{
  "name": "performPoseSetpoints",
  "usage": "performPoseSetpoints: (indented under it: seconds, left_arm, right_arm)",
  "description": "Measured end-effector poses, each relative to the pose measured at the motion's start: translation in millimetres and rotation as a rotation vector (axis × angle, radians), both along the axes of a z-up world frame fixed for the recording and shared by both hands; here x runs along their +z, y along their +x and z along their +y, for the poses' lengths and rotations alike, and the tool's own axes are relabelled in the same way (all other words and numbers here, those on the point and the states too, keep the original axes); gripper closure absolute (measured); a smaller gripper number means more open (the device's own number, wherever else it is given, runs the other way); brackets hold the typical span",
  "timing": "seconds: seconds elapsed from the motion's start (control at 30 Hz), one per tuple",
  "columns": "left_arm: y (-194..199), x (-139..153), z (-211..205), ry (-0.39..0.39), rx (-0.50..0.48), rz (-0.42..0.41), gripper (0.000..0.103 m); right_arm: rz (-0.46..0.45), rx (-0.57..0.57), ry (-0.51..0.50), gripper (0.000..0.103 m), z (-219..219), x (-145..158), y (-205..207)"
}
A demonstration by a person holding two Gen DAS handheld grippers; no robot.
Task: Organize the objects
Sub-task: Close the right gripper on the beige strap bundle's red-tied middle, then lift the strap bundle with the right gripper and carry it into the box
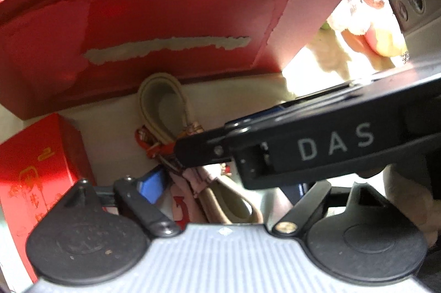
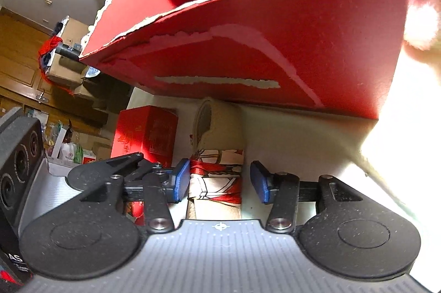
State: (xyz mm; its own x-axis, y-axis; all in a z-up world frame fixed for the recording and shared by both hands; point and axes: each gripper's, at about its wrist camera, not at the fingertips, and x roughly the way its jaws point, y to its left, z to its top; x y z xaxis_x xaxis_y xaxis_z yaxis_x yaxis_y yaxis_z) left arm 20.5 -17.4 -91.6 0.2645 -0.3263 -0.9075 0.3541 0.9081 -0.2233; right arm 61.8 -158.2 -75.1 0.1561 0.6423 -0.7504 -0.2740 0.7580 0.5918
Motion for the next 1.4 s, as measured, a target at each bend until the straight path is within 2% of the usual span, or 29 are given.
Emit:
performPoseSetpoints:
  seconds: [0.13, 0.27, 0.43, 0.6, 0.73, 0.83, 0.87, 0.93, 1.03, 1.2, 1.4]
  left_arm:
    - [-2.5, -0.5, 2.1, 0.016, 0.001, -0.028, 0.021]
    - [-4.2, 0.8, 5.0, 0.019, 0.008, -0.037, 0.028]
    - [-1.4, -0.3, -1.2, 0.043, 0.011, -0.051, 0.03]
    - [-4.2, 2.8, -6.0, 0.087, -0.002, -0.089, 0.044]
    - [-4.0, 3.2, -7.0, 0.098, -0.005, -0.096, 0.044]
    - [-5.1, 3.2, -8.1, 0.11, -0.011, -0.109, 0.044]
    - [-5.3, 3.3, -8.1, 0.112, -0.012, -0.112, 0.044]
    - [-5.4, 3.8, -7.5, 0.11, -0.013, -0.111, 0.044]
    - [-6.3, 6.9, -6.2, 0.092, -0.023, -0.1, 0.051]
    - [-15.3, 18.7, -9.9, 0.073, -0.075, -0.106, 0.052]
    - [-32.7, 42.2, -28.1, 0.073, -0.175, -0.177, 0.052]
  right_arm:
    - [-0.005, -0.007, -0.002, 0.053, -4.6, 0.6, 1.4]
    - [-0.023, -0.006, -0.015, 0.054, -7.0, 2.7, 1.5]
    - [-0.008, -0.012, 0.0, 0.054, -8.2, -0.9, 2.5]
    - [0.011, 0.015, 0.043, 0.054, 0.0, -2.5, 1.5]
    - [0.01, 0.02, 0.015, 0.053, 11.8, -6.8, 1.4]
    - [0.044, -0.01, 0.026, 0.053, 10.1, -15.3, 3.2]
    - [0.058, -0.025, 0.03, 0.054, 8.4, -18.9, 3.7]
    - [0.066, -0.043, 0.038, 0.063, 5.1, -20.4, 3.2]
    - [0.074, -0.058, 0.051, 0.067, 0.8, -20.2, 0.8]
    - [0.071, -0.072, 0.05, 0.069, -9.5, -13.9, -11.3]
    - [0.021, -0.107, 0.014, 0.072, -24.3, 6.0, -27.2]
